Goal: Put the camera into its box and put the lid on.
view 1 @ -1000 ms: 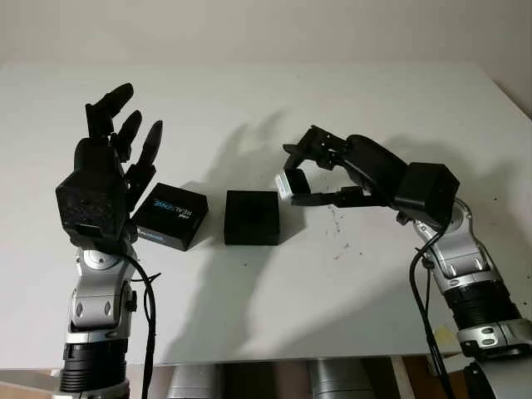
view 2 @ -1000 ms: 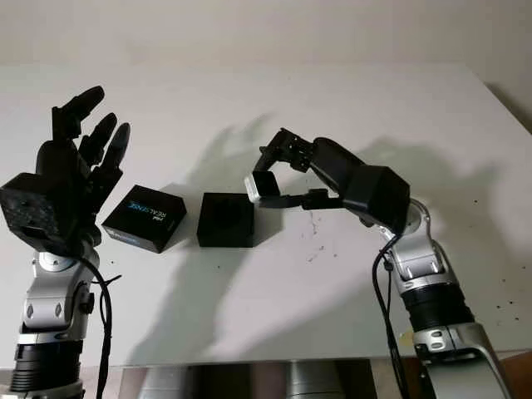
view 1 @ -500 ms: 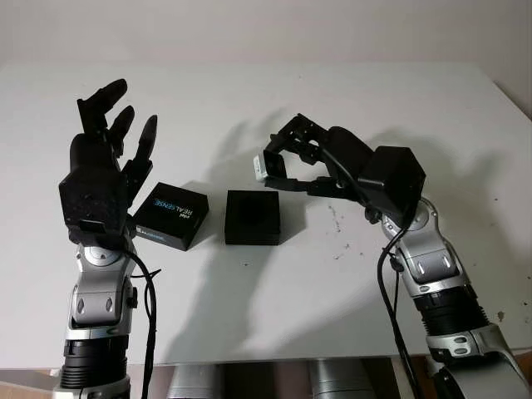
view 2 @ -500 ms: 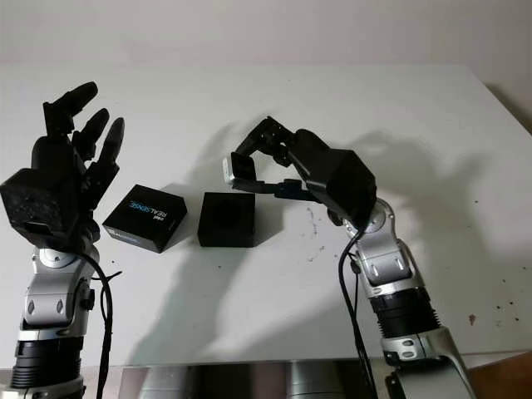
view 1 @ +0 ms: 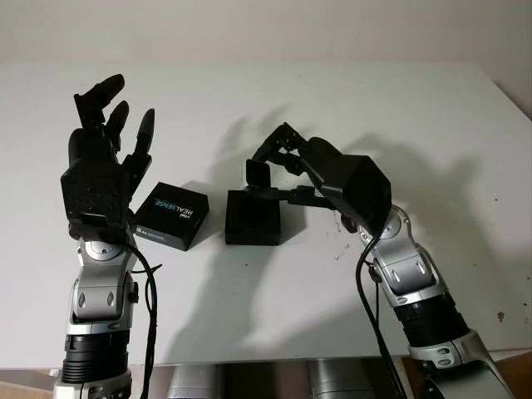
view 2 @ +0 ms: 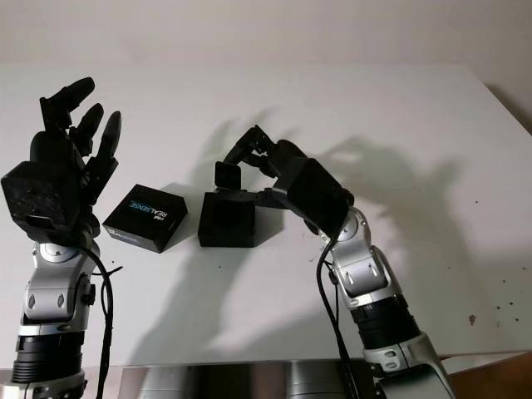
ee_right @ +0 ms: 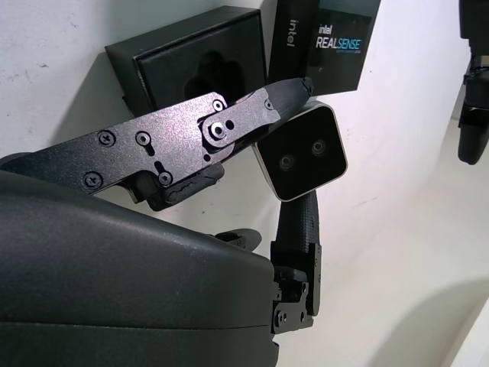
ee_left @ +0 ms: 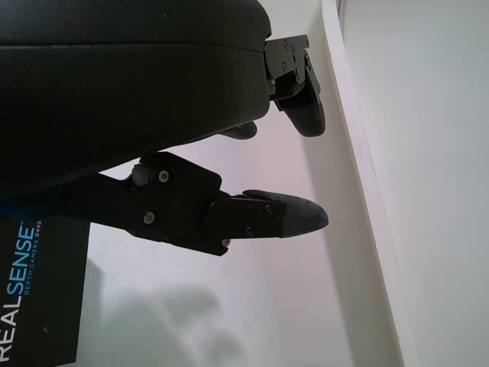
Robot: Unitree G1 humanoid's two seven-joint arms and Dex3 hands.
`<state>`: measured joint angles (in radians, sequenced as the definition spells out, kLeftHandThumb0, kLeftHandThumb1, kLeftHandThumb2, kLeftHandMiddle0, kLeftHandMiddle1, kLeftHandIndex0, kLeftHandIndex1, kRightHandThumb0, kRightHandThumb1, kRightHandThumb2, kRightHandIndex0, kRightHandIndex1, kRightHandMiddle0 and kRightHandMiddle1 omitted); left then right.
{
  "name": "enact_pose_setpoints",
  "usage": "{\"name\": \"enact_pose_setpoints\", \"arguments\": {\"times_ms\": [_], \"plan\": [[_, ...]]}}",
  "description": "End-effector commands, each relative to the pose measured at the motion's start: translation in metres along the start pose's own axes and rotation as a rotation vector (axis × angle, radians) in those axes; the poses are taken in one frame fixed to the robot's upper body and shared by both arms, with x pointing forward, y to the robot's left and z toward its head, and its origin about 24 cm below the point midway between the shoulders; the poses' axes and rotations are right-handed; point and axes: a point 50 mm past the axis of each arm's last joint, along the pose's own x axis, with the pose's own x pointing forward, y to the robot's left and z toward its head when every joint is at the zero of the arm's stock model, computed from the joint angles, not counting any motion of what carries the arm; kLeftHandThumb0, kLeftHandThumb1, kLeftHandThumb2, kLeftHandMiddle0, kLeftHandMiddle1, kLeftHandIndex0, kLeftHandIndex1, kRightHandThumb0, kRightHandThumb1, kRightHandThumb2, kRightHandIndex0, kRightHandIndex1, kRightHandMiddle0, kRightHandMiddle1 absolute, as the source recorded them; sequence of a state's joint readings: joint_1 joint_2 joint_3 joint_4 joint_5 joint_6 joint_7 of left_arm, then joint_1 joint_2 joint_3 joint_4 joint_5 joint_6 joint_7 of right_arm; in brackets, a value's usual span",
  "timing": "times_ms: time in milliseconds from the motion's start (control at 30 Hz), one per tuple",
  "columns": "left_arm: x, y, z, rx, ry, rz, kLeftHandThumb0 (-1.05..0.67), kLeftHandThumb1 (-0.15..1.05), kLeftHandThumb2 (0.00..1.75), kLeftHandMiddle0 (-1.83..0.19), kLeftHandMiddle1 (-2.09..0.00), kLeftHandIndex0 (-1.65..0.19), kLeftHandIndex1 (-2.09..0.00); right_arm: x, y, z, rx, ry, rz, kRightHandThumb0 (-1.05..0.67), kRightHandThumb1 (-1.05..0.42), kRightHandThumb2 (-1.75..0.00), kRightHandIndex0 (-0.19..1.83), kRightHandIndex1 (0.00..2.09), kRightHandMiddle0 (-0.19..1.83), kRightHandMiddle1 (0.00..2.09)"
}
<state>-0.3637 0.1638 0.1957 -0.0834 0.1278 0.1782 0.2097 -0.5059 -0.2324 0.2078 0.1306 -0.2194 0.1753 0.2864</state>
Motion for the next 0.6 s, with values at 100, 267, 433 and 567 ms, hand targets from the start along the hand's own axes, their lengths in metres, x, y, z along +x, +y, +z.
{"name": "enact_pose_setpoints", "arguments": {"times_ms": [100,267,433,567], "plan": [[0.004,-0.002,0.006,-0.005,-0.024,0.001,-0.52,1.05,0.34,-0.14,-0.31,0.15,-0.91,-0.001,-0.001,0.006,-0.036,-0.030,-0.009,-0.37,-1.04,-0.05,0.36,0.07,0.10,1.93],[0.005,-0.002,0.006,0.007,-0.028,0.001,-0.53,1.05,0.34,-0.16,-0.31,0.13,-0.92,-0.001,0.003,0.005,-0.055,-0.022,0.000,-0.38,-1.04,-0.05,0.37,0.07,0.10,1.93],[0.006,0.000,0.007,0.027,-0.018,0.000,-0.54,1.05,0.35,-0.18,-0.32,0.13,-0.93,0.000,0.007,0.003,-0.080,-0.013,0.012,-0.38,-1.04,-0.05,0.38,0.07,0.11,1.91],[0.004,0.001,0.005,0.027,-0.001,0.006,-0.53,1.05,0.33,-0.20,-0.32,0.12,-0.92,0.002,0.010,0.001,-0.087,-0.014,0.016,-0.39,-1.04,-0.05,0.39,0.07,0.12,1.90]]}}
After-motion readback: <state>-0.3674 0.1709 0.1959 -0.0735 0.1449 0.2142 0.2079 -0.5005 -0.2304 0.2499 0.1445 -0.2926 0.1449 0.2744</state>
